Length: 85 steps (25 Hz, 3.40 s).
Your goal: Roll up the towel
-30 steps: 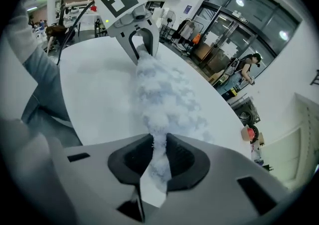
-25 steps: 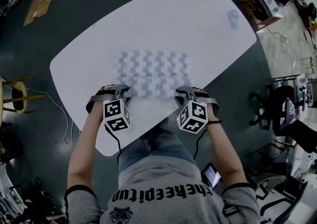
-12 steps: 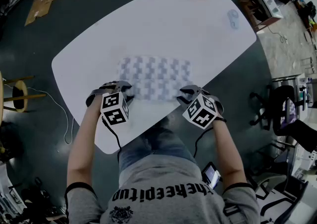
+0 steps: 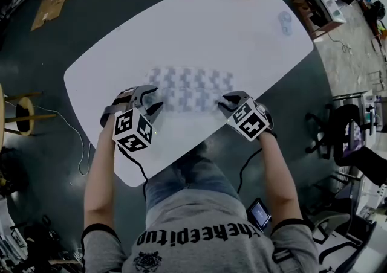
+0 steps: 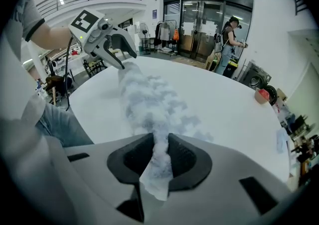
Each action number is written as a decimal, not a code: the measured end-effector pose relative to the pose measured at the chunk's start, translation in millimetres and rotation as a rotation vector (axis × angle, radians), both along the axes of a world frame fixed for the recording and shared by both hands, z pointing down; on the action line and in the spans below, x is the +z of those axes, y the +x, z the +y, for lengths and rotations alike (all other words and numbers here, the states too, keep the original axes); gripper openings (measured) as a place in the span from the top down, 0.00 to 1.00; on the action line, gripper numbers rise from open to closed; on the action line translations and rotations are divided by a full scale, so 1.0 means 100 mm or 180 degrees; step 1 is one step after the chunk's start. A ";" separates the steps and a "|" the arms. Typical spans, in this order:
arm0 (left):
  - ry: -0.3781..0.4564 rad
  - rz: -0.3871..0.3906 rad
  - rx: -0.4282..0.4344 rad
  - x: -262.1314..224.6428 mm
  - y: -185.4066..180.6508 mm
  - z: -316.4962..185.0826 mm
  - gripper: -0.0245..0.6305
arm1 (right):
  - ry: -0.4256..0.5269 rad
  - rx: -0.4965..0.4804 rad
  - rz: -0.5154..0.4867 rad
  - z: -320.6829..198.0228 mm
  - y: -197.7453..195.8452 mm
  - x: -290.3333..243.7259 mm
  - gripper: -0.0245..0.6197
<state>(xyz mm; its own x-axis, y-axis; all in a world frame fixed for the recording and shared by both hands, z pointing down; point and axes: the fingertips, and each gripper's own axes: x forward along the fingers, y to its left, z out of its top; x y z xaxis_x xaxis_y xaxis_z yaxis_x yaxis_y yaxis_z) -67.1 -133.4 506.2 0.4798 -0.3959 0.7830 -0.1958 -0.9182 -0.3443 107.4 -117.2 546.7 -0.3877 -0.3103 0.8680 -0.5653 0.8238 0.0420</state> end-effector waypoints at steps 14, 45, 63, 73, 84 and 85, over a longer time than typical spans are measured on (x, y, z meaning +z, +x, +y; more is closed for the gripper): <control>-0.0086 -0.0381 0.0207 0.47 0.21 0.06 0.67 | 0.0230 0.0044 0.0164 -0.35 0.00 -0.08 0.80; -0.0068 -0.0144 0.0023 0.44 0.26 -0.61 0.67 | 0.0819 -0.0094 0.0375 -0.81 -0.27 -0.01 0.64; -0.0098 0.0222 -0.0458 0.48 0.27 -1.23 0.68 | 0.0711 0.0348 0.0188 -1.31 -0.20 0.02 0.71; -0.0253 0.1305 -0.1223 0.04 0.19 -1.09 0.68 | 0.0736 0.0763 -0.0631 -0.99 -0.35 -0.38 0.72; 0.0312 0.1863 -0.1754 -0.71 0.05 -0.77 0.96 | 0.1190 0.1214 -0.1247 -0.68 -0.38 -1.05 0.96; 0.0359 0.1915 -0.1791 -0.81 0.04 -0.74 0.96 | 0.1261 0.1240 -0.1269 -0.65 -0.39 -1.14 0.96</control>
